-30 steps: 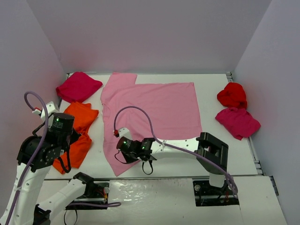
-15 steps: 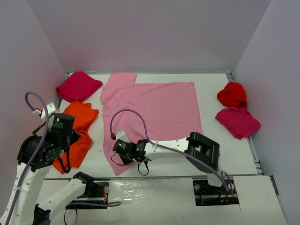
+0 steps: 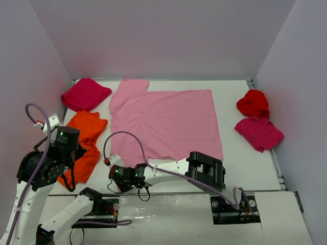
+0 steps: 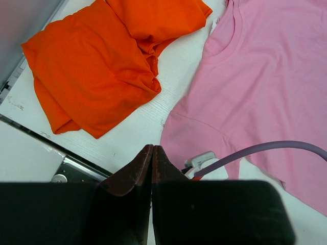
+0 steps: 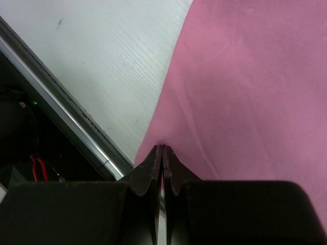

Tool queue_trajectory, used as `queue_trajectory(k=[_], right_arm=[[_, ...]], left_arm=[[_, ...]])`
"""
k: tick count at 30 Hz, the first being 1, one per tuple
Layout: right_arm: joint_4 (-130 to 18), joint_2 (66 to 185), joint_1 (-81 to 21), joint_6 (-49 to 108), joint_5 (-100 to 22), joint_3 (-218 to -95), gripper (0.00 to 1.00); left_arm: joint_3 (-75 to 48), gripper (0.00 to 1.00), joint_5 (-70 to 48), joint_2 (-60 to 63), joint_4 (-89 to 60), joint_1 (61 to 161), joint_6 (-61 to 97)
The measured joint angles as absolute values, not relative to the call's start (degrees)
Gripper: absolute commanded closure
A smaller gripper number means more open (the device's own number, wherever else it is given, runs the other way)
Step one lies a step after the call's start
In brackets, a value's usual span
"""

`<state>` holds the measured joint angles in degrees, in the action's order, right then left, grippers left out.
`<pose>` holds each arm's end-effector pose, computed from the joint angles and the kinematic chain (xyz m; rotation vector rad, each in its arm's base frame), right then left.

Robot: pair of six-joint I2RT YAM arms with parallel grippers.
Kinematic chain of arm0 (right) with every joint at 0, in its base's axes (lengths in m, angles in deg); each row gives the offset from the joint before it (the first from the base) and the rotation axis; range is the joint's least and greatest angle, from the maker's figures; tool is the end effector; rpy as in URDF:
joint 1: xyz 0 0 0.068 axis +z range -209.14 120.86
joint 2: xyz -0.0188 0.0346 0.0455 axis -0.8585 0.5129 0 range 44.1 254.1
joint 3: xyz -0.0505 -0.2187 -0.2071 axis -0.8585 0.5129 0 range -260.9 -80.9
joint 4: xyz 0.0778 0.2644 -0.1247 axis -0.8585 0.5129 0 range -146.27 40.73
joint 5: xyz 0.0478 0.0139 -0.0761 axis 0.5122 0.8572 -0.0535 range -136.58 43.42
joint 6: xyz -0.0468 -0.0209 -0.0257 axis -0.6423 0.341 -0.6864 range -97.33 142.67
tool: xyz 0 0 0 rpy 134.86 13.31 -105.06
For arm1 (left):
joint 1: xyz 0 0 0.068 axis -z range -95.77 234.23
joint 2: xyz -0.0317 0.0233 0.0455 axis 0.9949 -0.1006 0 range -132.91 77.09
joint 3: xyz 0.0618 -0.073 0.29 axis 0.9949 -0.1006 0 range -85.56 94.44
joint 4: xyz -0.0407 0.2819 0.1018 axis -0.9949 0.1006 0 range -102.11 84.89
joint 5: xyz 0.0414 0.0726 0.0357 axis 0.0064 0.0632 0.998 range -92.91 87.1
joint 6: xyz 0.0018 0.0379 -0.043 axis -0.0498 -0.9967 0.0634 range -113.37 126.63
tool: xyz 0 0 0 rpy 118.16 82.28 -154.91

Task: Fold and stack the t-shirts
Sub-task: Flatten the tshirt out

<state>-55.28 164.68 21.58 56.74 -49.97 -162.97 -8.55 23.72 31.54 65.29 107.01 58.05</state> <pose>0.0867 0.5156 0.1642 -0.9420 2.2711 0.9376 0.1020 -0.0231 0.4483 -0.7690 2.1374 -0.1250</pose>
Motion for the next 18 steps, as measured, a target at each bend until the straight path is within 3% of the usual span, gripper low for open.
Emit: queue_trajectory(k=[18], right_arm=[[-56.6, 177.7, 20.5, 52.4, -42.5, -181.8, 1.00]], left_arm=[[-8.2, 1.00, 26.1, 32.4, 65.7, 107.0, 58.0]])
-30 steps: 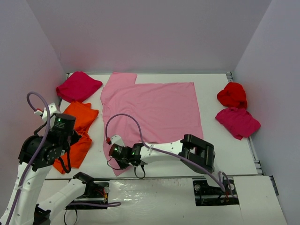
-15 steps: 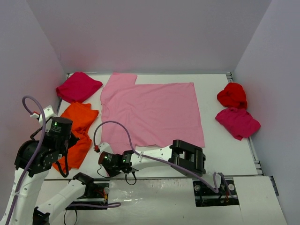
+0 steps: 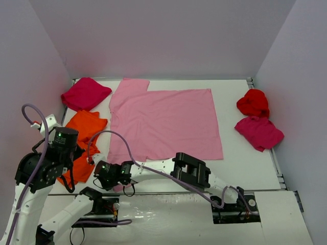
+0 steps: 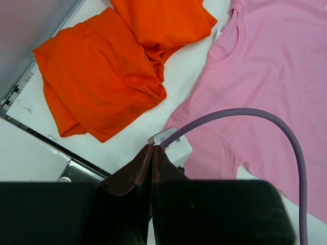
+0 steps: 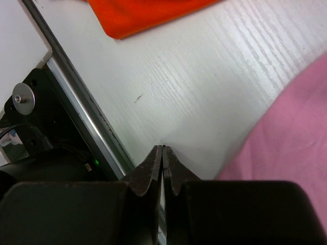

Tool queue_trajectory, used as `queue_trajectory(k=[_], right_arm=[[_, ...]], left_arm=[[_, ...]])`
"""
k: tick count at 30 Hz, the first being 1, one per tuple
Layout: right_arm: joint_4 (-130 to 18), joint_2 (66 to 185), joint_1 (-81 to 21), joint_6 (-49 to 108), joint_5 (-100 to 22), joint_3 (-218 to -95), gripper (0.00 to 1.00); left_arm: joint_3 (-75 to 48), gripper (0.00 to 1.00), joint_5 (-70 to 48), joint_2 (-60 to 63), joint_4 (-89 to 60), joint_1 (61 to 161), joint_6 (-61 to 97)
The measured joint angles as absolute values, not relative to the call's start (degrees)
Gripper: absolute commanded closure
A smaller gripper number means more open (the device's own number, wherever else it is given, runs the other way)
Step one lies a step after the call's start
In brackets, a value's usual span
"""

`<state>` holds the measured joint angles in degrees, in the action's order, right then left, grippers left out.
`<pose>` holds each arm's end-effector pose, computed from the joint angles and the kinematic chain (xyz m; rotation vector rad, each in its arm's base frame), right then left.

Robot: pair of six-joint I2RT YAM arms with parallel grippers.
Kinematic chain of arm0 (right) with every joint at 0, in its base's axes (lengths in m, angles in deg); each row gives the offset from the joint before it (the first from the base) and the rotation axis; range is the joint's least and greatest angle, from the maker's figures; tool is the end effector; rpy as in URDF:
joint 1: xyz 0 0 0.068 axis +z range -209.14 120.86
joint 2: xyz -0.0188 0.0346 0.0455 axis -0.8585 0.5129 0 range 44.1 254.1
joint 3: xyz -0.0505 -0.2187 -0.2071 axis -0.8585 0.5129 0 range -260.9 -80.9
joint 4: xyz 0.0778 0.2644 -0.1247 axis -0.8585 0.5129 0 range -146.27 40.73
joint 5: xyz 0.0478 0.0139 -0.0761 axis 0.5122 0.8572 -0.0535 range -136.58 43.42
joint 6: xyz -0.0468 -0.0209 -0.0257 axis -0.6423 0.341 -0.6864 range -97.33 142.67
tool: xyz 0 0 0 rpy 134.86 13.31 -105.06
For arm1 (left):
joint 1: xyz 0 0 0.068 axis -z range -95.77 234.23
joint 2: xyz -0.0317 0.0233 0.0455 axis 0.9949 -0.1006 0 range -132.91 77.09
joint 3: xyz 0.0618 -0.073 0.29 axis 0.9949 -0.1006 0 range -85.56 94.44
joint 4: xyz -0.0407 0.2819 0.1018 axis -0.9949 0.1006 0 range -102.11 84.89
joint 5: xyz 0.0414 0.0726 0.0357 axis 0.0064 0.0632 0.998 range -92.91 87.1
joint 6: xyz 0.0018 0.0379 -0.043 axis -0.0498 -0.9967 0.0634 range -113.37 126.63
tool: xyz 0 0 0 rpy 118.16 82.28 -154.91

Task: Fold and stack the t-shirts
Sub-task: Flatten the tshirt out

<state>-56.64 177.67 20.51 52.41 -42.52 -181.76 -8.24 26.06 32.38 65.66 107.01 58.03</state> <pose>0.1044 0.5877 0.1625 -1.0461 2.1379 1.1178 0.0965 -0.0192 0.4511 -0.7811 2.1013 -0.0952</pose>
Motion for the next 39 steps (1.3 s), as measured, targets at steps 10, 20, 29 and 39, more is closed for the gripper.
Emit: queue_trajectory(k=[10, 20, 29, 39], right_arm=[[-55.9, 166.3, 18.5, 51.2, -45.9, -169.9, 1.00], [-53.8, 152.6, 17.6, 52.8, -51.2, -159.9, 1.00], [-52.6, 158.8, 17.7, 53.1, -51.2, -159.2, 1.00], [-54.5, 162.1, 17.4, 53.2, -49.6, -159.7, 1.00]], left_arm=[[-8.0, 1.00, 27.8, 35.1, 65.7, 107.0, 58.1], [-7.9, 1.00, 27.3, 35.2, 65.7, 107.0, 58.1], [-7.9, 1.00, 26.8, 34.4, 65.7, 107.0, 58.3], [-7.9, 1.00, 26.7, 34.2, 65.7, 107.0, 58.3]])
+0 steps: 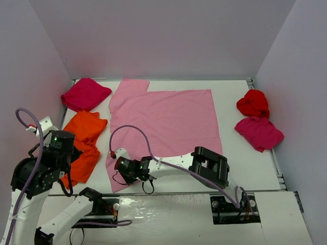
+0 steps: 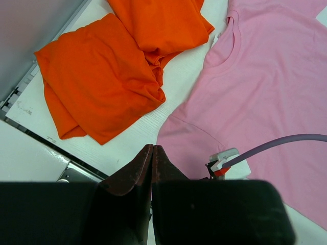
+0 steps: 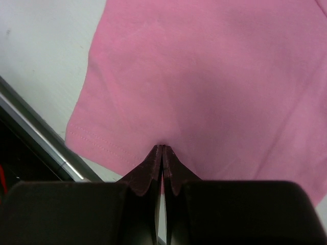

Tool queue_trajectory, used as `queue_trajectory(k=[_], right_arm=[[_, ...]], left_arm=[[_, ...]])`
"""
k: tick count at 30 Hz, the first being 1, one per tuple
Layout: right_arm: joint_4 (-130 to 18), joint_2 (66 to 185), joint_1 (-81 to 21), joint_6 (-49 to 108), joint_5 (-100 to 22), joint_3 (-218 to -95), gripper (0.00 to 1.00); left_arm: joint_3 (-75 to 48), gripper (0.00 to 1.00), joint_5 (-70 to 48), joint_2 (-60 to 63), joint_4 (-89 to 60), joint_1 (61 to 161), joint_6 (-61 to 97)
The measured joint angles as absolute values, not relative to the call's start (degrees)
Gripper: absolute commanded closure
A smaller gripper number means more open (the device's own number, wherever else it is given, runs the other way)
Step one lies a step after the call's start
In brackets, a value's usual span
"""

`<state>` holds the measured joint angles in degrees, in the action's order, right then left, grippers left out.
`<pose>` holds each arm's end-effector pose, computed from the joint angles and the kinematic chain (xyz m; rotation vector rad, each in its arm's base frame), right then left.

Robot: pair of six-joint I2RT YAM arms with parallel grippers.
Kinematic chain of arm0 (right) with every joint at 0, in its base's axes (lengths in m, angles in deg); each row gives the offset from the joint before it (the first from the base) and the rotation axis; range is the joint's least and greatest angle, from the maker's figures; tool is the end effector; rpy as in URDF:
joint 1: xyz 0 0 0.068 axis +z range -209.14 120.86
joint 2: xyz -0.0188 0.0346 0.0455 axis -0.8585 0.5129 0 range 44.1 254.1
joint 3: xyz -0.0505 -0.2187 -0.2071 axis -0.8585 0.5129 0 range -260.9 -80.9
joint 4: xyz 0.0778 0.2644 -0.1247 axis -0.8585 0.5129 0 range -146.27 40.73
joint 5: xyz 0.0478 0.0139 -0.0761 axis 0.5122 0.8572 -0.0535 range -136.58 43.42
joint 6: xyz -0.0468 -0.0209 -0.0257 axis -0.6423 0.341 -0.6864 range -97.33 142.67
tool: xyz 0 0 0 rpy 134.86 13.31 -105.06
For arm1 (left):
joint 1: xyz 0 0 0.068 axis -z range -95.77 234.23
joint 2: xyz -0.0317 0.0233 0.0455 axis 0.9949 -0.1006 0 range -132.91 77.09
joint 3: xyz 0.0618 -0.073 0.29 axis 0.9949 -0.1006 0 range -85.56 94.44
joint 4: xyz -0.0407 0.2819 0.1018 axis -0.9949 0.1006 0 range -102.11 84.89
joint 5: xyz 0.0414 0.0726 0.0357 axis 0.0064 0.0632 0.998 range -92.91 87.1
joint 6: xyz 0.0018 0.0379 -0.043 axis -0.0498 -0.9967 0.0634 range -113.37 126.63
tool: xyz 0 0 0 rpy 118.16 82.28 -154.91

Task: Fold and stack the t-shirts
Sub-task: Flatten the tshirt out

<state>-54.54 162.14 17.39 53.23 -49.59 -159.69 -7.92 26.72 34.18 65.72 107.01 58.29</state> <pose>0.1203 0.4932 0.1650 -0.9322 2.2730 0.8626 0.0859 -0.0143 0.4550 -0.7911 2.0626 -0.1136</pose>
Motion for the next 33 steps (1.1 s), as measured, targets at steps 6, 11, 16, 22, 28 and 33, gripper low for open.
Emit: queue_trajectory(k=[6, 11, 16, 22, 28, 33], right_arm=[[-58.1, 166.6, 17.3, 54.2, -44.5, -164.5, 1.00], [-61.9, 169.8, 17.3, 54.8, -40.3, -167.4, 1.00], [-63.6, 170.5, 17.3, 55.3, -38.7, -167.8, 1.00], [-63.7, 170.5, 17.3, 55.3, -38.8, -167.7, 0.97], [-65.2, 169.8, 17.4, 55.4, -38.7, -166.8, 0.27], [-61.6, 164.4, 17.9, 54.2, -42.4, -163.2, 0.04]], left_arm=[[-8.8, 1.00, 26.5, 33.5, 65.8, 107.0, 58.3], [-9.0, 1.00, 26.5, 32.4, 65.8, 107.0, 58.3], [-9.0, 1.00, 26.6, 31.8, 65.8, 107.0, 58.3], [-9.6, 1.00, 26.5, 31.5, 65.7, 107.0, 58.3], [-10.4, 1.00, 26.5, 31.6, 65.7, 107.0, 58.3], [-10.5, 1.00, 26.5, 34.0, 63.9, 107.0, 58.2]])
